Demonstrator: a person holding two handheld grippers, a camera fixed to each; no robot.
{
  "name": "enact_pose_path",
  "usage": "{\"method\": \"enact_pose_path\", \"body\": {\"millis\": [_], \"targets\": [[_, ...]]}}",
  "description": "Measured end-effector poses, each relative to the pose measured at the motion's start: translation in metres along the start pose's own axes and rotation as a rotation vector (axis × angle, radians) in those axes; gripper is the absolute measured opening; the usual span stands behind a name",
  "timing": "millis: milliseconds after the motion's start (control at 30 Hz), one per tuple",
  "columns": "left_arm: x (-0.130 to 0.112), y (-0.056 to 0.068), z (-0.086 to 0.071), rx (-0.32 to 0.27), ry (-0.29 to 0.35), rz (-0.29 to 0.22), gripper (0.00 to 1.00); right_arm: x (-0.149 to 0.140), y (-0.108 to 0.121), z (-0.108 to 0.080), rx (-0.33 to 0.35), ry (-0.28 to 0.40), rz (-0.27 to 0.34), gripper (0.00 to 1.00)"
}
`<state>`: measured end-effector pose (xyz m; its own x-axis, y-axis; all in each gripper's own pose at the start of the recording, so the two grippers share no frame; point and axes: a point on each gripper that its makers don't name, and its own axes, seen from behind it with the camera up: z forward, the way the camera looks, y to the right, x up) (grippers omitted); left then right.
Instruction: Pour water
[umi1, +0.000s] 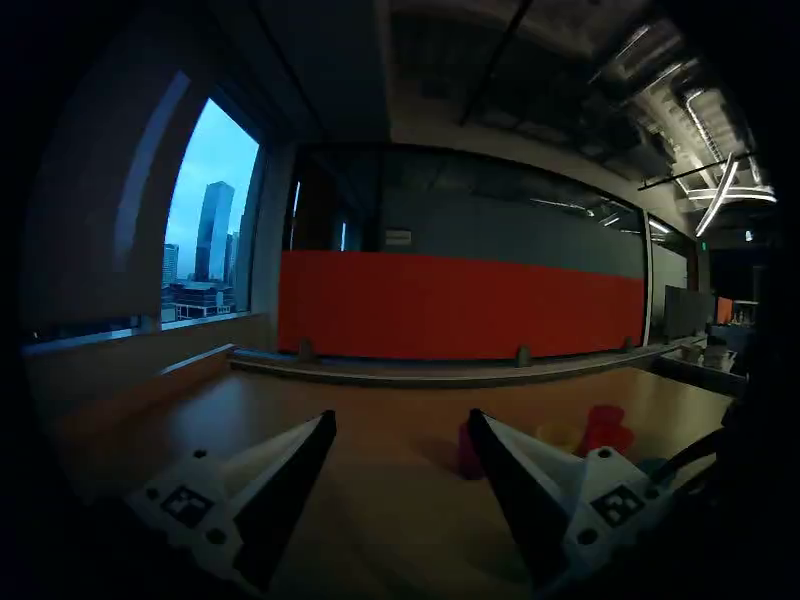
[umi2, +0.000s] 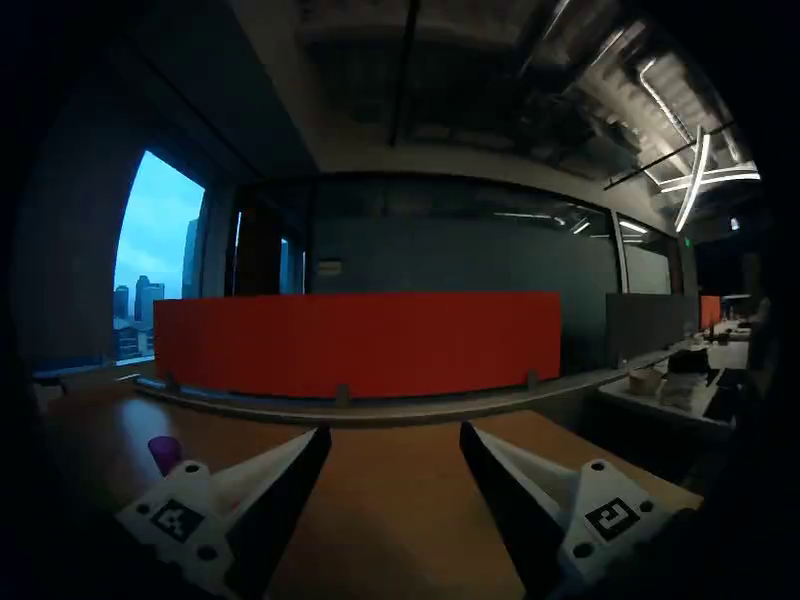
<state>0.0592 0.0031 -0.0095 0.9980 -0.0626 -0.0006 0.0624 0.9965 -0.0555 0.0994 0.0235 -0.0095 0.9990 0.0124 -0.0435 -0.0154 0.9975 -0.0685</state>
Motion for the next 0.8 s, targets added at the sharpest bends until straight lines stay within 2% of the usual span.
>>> {"method": "enact_pose_path", "body": {"millis": [100, 300, 500, 800], "targets": [[-0.001, -0.004, 0.000, 0.025, 0.013, 0.004, 0.98, -0.001, 0.002, -0.002, -0.015, 0.006, -0.007, 1.00], [-0.024, -0.004, 0.005, 0.035, -0.006, -0.011, 0.98, 0.002, 0.004, -0.007, -0.036, 0.025, -0.026, 1.00], [-0.039, -0.007, 0.006, 0.049, -0.019, 0.008, 0.98, -0.001, 0.012, -0.009, -0.060, 0.017, -0.008, 1.00], [-0.045, -0.016, 0.008, 0.074, -0.010, 0.014, 0.98, -0.010, 0.017, -0.010, -0.070, 0.002, 0.001, 1.00]]}}
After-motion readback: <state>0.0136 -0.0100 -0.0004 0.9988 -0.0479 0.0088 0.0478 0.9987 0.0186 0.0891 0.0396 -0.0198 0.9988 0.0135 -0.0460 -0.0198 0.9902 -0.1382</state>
